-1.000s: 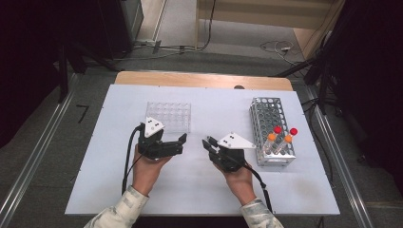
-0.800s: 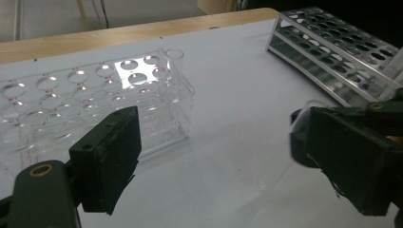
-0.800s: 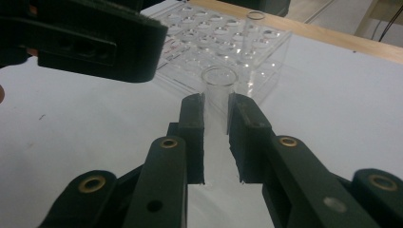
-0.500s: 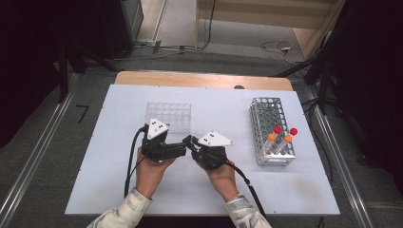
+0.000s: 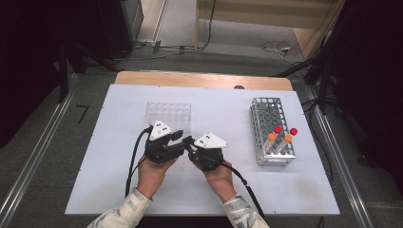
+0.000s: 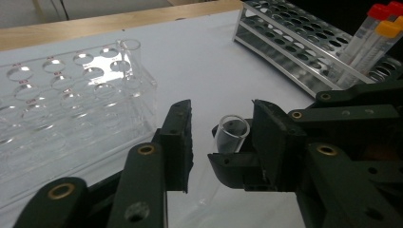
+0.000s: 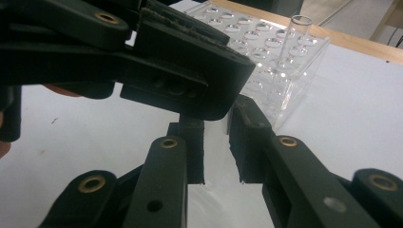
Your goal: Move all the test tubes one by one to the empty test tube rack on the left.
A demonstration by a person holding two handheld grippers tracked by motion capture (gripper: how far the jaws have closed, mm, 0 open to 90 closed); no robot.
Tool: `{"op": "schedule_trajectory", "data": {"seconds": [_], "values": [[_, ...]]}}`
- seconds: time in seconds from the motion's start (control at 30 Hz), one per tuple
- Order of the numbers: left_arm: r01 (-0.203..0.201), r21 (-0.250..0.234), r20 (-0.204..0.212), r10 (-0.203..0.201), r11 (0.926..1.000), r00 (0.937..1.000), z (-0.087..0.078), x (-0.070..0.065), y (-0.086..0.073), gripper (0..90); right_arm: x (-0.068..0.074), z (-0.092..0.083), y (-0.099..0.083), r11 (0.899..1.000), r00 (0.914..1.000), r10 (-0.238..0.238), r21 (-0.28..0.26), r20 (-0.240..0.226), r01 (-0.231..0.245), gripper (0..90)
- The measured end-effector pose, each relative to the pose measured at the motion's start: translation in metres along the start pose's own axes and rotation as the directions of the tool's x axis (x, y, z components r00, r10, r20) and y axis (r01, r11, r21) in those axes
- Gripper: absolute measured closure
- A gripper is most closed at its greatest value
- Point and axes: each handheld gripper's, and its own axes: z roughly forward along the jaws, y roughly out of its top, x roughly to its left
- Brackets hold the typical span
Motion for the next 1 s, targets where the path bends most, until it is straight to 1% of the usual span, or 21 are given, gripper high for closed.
{"op": "schedule_trajectory", "data": {"seconds": [0.03,0.13,0.2,0.43,0.5,0.53,0.6,0.7,0.83,0.93,1.0], "values": [[0.004,0.0,0.005,-0.004,1.0,1.0,0.0,0.0,0.0,64.5,0.0,0.0,0.0,1.0,1.0,-0.004,-0.004,-0.001,0.004,73.3],[0.0,0.004,0.02,0.0,1.0,0.9998,0.0,0.0,0.0,70.3,0.002,0.0,0.0,1.0,1.0,-0.006,-0.007,-0.001,0.006,73.3],[-0.001,0.005,0.019,0.001,1.0,0.9998,0.0,0.0,0.0,73.4,0.002,0.0,0.0,1.0,1.0,-0.009,-0.007,0.0,0.009,73.3],[-0.016,0.004,0.006,0.016,0.9999,0.9999,0.0,-0.001,0.0,77.0,0.002,0.001,0.0,1.0,1.0,-0.007,-0.005,-0.007,0.007,72.6],[-0.02,0.004,-0.002,0.02,0.9998,0.9998,0.001,-0.002,0.0,77.1,0.001,0.001,0.0,1.0,0.9999,0.003,-0.004,-0.014,-0.003,72.3],[-0.018,0.005,0.002,0.018,0.9998,0.9998,0.001,-0.002,0.001,77.2,0.001,0.001,0.0,1.0,0.9999,0.007,-0.002,-0.015,-0.007,71.5],[-0.014,0.007,0.006,0.014,0.9999,0.9999,0.002,-0.003,0.001,77.2,0.0,0.0,0.0,1.0,0.9997,0.013,0.001,-0.02,-0.013,65.5],[-0.014,0.001,0.01,0.014,0.9999,0.9999,0.001,-0.003,0.003,77.2,-0.002,-0.001,0.001,0.999,0.9987,0.033,0.021,-0.039,-0.032,51.2],[-0.006,-0.009,0.009,0.006,0.9999,0.9999,-0.001,-0.002,0.006,77.3,-0.008,-0.007,0.001,0.998,0.9978,0.043,0.05,-0.051,-0.041,43.1],[-0.004,-0.008,0.011,0.004,1.0,0.9999,-0.002,0.0,0.01,77.3,-0.011,-0.011,0.001,0.998,0.9981,0.042,0.051,-0.045,-0.04,42.0],[0.005,0.0,0.017,-0.005,1.0,0.9999,-0.003,0.002,0.013,77.3,-0.015,-0.016,0.001,0.998,0.9984,0.039,0.055,-0.041,-0.036,40.1]]}}
